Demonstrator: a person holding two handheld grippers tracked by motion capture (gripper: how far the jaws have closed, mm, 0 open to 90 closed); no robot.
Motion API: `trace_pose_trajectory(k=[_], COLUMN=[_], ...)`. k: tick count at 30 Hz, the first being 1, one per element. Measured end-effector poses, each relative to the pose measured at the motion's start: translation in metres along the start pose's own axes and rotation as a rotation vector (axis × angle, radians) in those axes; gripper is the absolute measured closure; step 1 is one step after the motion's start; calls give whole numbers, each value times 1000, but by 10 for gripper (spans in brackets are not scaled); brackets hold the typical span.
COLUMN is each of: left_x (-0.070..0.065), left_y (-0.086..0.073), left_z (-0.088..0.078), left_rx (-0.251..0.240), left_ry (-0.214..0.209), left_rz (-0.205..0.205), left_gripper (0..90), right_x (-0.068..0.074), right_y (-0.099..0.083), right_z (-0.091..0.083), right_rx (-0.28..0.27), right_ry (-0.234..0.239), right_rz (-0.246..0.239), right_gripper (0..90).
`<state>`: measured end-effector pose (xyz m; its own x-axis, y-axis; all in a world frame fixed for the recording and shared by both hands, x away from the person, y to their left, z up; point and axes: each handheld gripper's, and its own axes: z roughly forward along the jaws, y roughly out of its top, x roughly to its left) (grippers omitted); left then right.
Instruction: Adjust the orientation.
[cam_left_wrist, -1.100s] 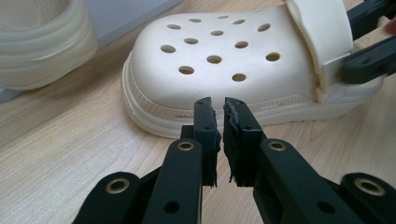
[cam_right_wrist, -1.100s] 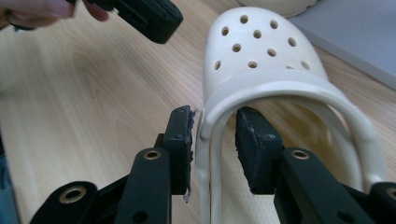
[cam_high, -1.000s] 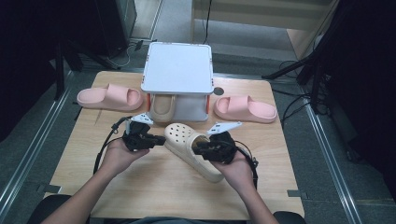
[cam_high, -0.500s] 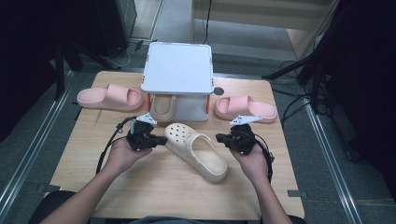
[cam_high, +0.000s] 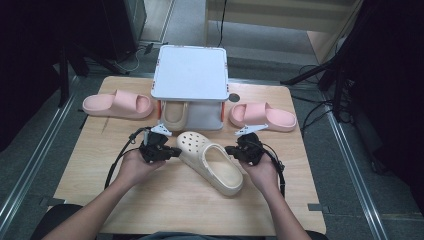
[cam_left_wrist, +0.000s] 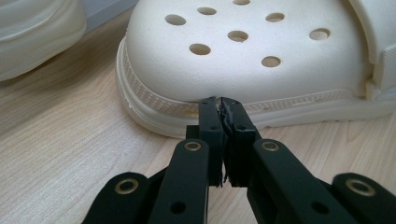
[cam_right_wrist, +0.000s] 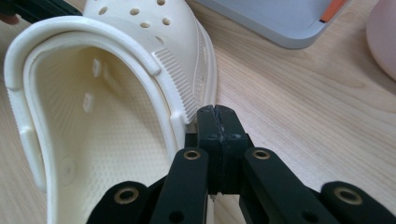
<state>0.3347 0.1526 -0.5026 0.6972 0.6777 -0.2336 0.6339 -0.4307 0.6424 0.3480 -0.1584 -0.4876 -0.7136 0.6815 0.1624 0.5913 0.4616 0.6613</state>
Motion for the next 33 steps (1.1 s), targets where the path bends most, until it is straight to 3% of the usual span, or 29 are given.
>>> trace_pose_trajectory(k=[4,9,14,20,22,30,33], left_x=[1,0,6,15,15,16,16], left_y=[0,4,9,14,16,24,25], left_z=[4,9,13,19,20,25,20], left_rx=[28,29,17,-5,-2,8,-4], left_ry=[-4,1,-13,-35,-28,-45,-44], left_rz=[7,9,-19,-75,-68,-48,-44], left_gripper=[870,869,872,887,887,881,864], right_x=[7,12,19,41,48,53,50], right_y=[-2,-5,-12,-18,-19,-24,-24], right_z=[0,-3,-6,-6,-6,-9,-14], right_rx=[11,12,15,22,20,27,-10], right_ry=[23,12,34,55,30,32,27], right_rz=[7,15,30,-10,-42,-34,-32], right_gripper=[900,900,900,900,900,881,830])
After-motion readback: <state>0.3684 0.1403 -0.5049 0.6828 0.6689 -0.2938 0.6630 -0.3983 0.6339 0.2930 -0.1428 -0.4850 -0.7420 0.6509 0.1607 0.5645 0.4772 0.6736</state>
